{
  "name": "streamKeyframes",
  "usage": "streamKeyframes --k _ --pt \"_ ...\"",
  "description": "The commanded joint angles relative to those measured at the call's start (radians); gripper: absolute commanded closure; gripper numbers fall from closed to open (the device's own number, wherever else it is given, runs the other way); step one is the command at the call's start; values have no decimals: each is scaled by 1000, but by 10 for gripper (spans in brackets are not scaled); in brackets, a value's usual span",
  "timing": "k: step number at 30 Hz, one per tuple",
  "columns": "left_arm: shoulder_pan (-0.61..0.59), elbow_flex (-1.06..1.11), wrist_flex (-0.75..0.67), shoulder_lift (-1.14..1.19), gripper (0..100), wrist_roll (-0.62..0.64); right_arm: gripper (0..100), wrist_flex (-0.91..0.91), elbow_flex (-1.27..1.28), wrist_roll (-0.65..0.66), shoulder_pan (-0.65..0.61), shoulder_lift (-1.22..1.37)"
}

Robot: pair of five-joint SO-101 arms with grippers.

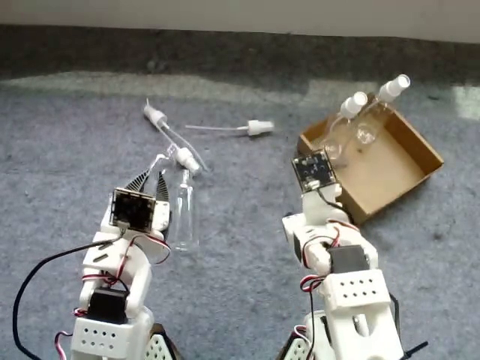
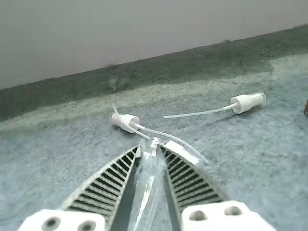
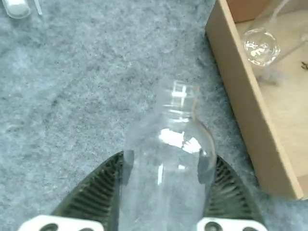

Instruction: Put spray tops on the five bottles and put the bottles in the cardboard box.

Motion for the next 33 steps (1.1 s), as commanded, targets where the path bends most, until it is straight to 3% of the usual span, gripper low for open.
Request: streamKeyframes --k 1,5,12,17,21,29,33 --pt "108 -31 41 -8 993 -106 871 2 28 -11 18 -70" --pt "197 -31 41 -10 995 -130 871 2 64 -25 18 -99" --pt "229 7 41 -10 993 -163 871 1 84 -152 18 -122" --pt "234 13 46 -10 995 -333 871 -5 117 -152 18 -122" --pt "226 -50 55 -4 993 -405 871 -125 188 -152 18 -122" --pt "231 -289 313 -2 995 -480 871 -203 282 -152 16 -122" --pt "229 -381 359 1 995 -488 871 -203 280 -152 16 -122"
